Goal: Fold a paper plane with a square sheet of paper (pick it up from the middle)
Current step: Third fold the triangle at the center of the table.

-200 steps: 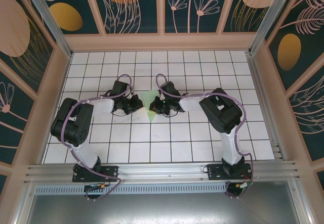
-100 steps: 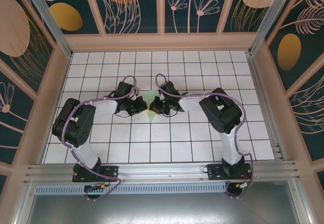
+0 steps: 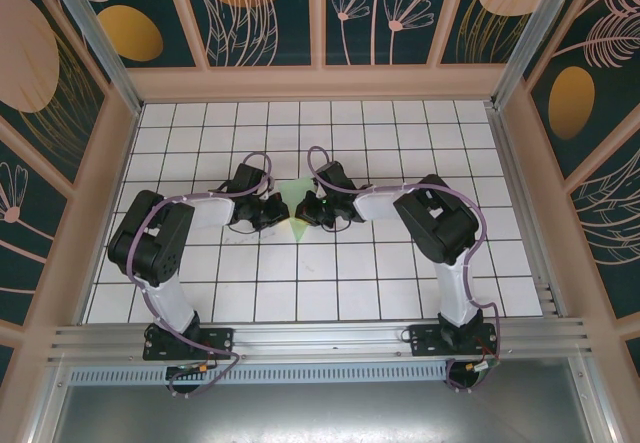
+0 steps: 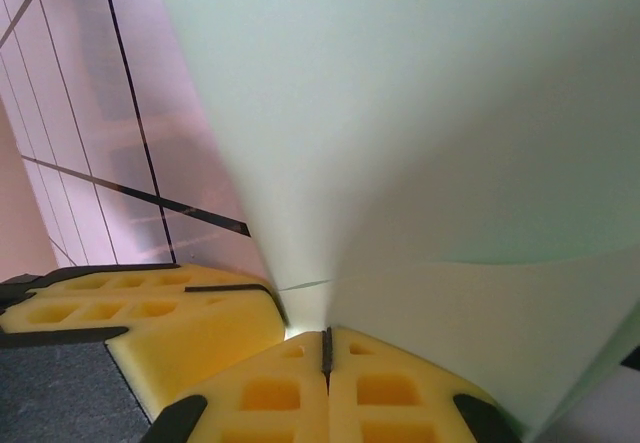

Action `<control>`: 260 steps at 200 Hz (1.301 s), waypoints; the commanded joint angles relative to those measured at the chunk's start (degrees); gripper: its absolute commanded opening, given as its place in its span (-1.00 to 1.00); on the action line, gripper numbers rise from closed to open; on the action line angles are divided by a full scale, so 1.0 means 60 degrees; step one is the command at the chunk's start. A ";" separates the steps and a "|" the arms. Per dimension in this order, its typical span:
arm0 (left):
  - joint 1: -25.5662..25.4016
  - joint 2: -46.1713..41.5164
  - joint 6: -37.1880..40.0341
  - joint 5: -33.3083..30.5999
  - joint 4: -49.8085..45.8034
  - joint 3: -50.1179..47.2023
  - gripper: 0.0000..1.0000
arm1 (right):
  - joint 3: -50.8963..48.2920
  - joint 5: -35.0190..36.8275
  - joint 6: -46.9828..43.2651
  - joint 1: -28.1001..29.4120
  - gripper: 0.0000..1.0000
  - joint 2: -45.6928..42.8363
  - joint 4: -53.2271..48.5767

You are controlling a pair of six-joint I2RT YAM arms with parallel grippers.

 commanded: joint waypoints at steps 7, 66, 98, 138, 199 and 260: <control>-0.0062 0.0240 0.0350 -0.0317 -0.0402 0.0225 -1.00 | -0.0257 0.0112 -0.0150 0.0039 -1.00 -0.0473 0.0004; -0.0060 0.0295 0.0578 -0.0466 -0.0628 0.0193 -1.00 | -0.0312 0.0093 -0.0481 -0.0192 -1.00 -0.0655 -0.0168; -0.0061 0.0337 0.0593 -0.0438 -0.0627 0.0216 -1.00 | -0.0424 0.0354 -0.0563 -0.0244 -1.00 -0.0548 -0.0358; -0.0065 0.0349 0.0608 -0.0361 -0.0620 0.0311 -1.00 | -0.0452 0.0506 -0.0556 -0.0251 -1.00 -0.0410 -0.0492; -0.0055 -0.0603 0.0508 -0.0306 -0.0489 0.0440 -1.00 | -0.0695 0.0856 0.0444 0.0008 -1.00 -0.0528 -0.0407; -0.0220 -0.2025 -0.0564 0.0624 0.0420 -0.1001 -0.92 | -0.0749 0.1392 0.1512 0.0159 -1.00 -0.0651 -0.0306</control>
